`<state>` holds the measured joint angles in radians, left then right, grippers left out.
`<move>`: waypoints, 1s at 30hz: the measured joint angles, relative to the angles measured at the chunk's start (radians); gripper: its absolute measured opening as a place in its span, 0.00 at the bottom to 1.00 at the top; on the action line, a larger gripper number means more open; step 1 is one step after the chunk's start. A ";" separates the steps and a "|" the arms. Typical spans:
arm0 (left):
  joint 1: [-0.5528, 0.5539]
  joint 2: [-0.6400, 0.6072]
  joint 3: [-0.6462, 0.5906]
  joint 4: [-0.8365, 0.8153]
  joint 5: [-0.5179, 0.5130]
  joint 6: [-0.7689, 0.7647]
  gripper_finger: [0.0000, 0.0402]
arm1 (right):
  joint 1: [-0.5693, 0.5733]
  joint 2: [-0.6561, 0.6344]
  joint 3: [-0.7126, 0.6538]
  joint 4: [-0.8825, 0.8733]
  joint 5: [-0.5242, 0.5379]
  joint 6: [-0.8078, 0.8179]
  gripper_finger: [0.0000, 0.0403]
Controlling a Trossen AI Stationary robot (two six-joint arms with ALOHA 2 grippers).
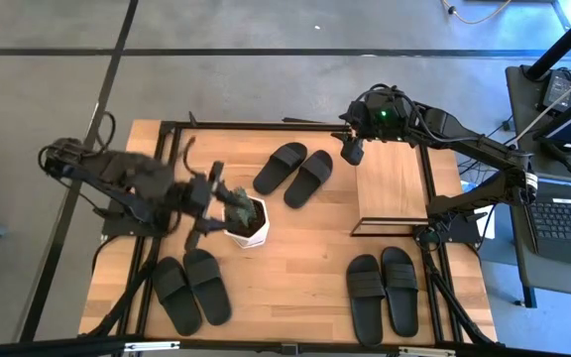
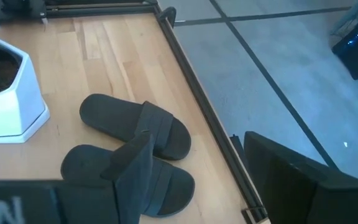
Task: Pick and place slides into the shelf
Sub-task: Put the black slide on the shelf
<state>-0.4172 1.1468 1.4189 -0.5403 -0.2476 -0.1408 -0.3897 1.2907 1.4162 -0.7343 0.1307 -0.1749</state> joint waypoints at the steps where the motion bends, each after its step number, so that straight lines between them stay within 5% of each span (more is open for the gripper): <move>1: -0.036 0.008 0.000 0.003 -0.038 -0.029 0.45 | 0.000 0.000 0.000 0.002 0.000 -0.015 0.62; 7: -0.204 0.052 0.001 -0.011 -0.196 -0.237 0.39 | 0.000 0.000 0.000 0.013 0.000 -0.046 0.62; 14: -0.276 0.133 0.001 -0.157 -0.230 -0.691 0.30 | 0.000 0.000 0.000 0.013 0.000 -0.047 0.62; 21: -0.307 0.243 0.001 -0.312 -0.013 -1.095 0.27 | 0.000 0.001 0.000 0.038 0.000 -0.047 0.62; 30: -0.393 0.360 0.001 -0.517 0.322 -1.428 0.27 | 0.000 0.006 0.000 0.090 0.000 -0.047 0.62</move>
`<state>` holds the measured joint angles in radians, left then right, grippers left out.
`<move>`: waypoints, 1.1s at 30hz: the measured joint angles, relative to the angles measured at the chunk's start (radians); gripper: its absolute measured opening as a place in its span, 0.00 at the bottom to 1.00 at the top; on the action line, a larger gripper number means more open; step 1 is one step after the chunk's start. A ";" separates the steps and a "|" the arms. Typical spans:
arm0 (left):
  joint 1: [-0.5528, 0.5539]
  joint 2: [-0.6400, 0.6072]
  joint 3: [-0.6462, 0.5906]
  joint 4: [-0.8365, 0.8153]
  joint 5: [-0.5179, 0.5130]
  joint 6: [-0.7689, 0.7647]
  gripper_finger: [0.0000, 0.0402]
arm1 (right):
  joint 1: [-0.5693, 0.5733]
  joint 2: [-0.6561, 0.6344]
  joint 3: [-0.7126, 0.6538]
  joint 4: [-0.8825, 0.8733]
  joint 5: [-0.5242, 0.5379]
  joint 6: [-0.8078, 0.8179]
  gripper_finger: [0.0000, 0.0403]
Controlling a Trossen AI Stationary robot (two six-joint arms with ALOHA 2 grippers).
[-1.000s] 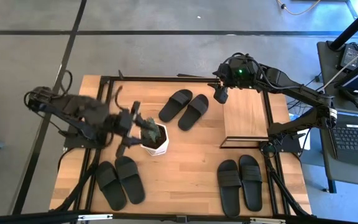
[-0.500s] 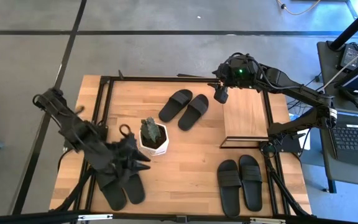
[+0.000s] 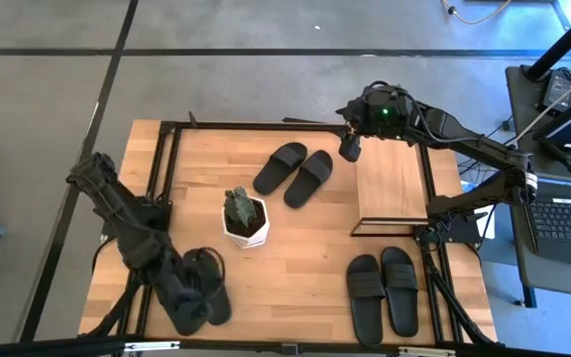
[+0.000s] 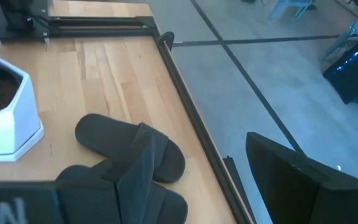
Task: Pick and place slides into the shelf
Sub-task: Put the black slide on the shelf
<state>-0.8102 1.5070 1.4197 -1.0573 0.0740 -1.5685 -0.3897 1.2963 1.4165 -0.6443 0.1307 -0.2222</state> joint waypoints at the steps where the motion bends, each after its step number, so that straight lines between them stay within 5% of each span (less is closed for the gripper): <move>1: -0.006 0.015 0.000 -0.036 0.039 -0.027 0.27 | 0.000 0.002 0.000 -0.002 0.000 0.000 0.62; 8: -0.029 0.118 0.000 -0.236 0.157 -0.130 0.27 | 0.000 0.044 0.000 -0.001 0.000 0.000 0.62; 33: -0.028 0.406 0.000 -0.383 0.241 -0.190 0.27 | 0.000 0.066 0.000 0.075 0.002 -0.111 0.62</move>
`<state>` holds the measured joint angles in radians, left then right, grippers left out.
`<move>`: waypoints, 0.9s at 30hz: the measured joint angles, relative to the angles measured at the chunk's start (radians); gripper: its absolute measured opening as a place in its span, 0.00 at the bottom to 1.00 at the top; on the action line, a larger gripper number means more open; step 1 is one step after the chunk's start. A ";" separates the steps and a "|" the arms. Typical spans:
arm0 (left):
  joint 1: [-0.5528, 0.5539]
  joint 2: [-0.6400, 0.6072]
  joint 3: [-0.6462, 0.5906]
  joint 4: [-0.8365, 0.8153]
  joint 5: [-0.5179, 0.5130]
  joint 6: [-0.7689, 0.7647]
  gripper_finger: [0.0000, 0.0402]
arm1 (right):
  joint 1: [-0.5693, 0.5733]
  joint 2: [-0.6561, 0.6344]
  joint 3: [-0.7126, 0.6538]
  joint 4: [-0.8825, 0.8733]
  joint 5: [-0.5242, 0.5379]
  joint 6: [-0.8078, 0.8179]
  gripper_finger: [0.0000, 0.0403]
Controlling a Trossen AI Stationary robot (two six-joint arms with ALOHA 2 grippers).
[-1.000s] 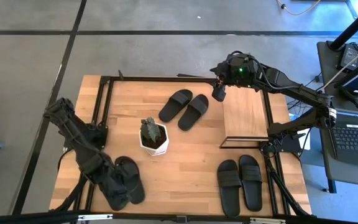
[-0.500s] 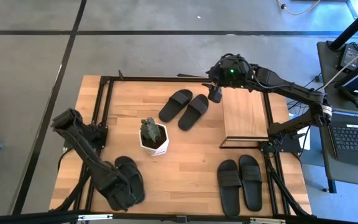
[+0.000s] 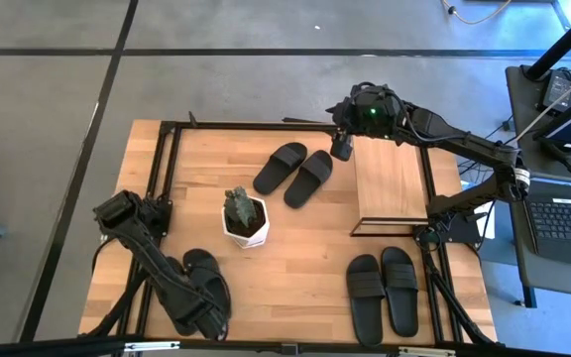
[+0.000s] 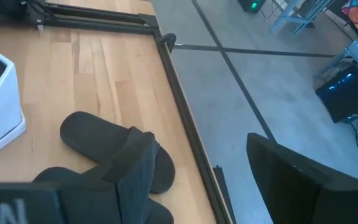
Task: Pick and place slides into the shelf
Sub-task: Put the black slide on the shelf
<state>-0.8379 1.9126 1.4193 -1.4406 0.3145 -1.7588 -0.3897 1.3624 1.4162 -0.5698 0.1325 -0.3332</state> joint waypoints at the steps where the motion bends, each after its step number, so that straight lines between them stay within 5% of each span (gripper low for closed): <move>1: 0.000 0.003 0.000 -0.007 -0.002 0.001 0.27 | 0.000 0.000 0.000 0.001 0.000 0.000 0.62; 27: 0.000 0.005 -0.138 0.111 0.014 0.006 0.27 | 0.000 0.000 0.000 0.004 0.000 -0.009 0.62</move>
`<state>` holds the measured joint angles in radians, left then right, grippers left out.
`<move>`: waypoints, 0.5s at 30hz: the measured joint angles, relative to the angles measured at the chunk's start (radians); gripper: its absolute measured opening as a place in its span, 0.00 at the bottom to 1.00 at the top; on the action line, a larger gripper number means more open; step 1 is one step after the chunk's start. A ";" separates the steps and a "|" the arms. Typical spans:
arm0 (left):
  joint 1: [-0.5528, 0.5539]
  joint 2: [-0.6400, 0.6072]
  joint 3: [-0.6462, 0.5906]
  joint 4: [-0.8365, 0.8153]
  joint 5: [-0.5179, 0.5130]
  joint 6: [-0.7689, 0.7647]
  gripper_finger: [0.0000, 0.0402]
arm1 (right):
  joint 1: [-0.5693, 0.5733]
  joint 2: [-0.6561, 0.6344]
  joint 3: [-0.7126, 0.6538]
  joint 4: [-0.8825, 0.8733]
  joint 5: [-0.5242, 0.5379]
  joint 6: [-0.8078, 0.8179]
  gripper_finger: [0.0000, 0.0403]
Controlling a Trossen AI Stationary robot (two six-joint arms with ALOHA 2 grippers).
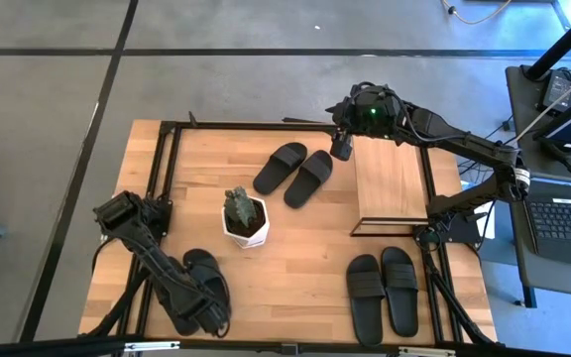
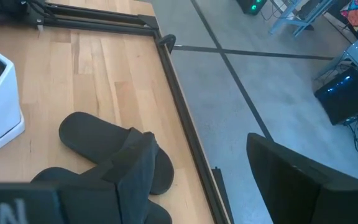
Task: Pick and place slides into the shelf
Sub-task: Put the black slide on the shelf
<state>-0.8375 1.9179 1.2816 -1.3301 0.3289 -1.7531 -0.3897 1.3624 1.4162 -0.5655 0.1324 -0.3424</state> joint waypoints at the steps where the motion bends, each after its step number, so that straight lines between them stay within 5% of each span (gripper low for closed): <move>1: 0.000 0.000 -0.001 -0.013 0.003 0.000 0.27 | 0.000 0.000 0.000 0.000 0.000 0.000 0.62; 15: 0.000 0.001 -0.002 -0.099 -0.004 0.001 0.27 | 0.000 0.000 0.000 0.000 0.000 -0.003 0.62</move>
<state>-0.8379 1.9186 1.2797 -1.4296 0.3248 -1.7523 -0.3901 1.3621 1.4162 -0.5655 0.1322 -0.3449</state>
